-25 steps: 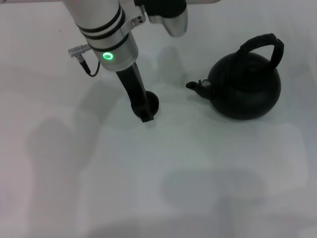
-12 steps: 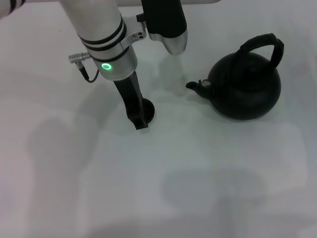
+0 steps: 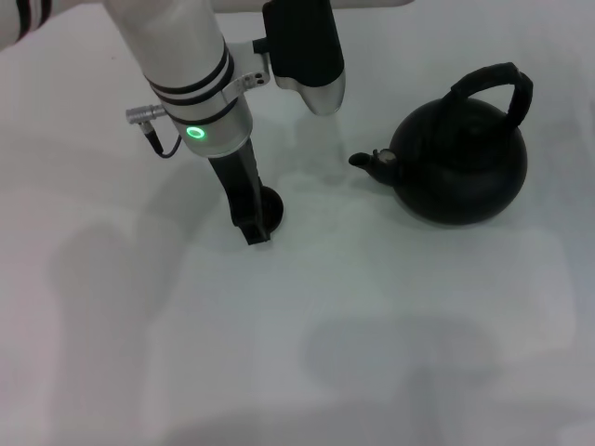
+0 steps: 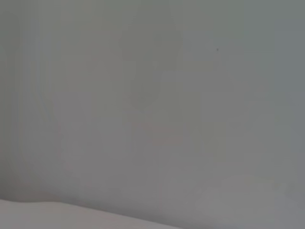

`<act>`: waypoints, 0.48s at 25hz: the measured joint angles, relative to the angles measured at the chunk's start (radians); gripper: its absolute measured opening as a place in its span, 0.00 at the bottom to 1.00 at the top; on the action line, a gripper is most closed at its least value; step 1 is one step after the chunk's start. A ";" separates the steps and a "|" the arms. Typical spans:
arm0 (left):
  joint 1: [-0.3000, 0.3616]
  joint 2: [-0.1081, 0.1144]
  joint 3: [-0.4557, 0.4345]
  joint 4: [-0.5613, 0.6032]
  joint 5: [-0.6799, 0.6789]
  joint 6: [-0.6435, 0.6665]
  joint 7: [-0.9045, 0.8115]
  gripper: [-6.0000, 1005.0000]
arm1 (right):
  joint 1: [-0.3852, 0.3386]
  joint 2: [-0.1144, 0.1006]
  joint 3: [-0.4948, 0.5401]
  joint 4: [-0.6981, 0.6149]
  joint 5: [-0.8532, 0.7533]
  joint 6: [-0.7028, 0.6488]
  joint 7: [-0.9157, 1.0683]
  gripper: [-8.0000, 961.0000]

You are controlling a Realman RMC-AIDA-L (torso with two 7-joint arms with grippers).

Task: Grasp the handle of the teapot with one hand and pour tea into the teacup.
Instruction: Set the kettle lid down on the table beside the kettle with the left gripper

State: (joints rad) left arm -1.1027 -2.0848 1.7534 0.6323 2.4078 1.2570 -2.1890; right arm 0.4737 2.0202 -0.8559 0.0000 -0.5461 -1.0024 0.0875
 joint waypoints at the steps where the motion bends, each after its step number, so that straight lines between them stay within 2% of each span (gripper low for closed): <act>1: 0.002 0.000 0.003 0.000 0.000 -0.001 0.000 0.70 | 0.000 0.000 0.000 0.000 0.000 0.001 0.000 0.45; 12: 0.009 -0.001 0.007 0.002 0.000 -0.006 0.001 0.70 | 0.003 0.000 0.000 0.000 0.000 0.004 0.000 0.45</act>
State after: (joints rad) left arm -1.0934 -2.0858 1.7606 0.6339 2.4073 1.2514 -2.1875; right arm 0.4770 2.0202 -0.8559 0.0000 -0.5461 -0.9986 0.0874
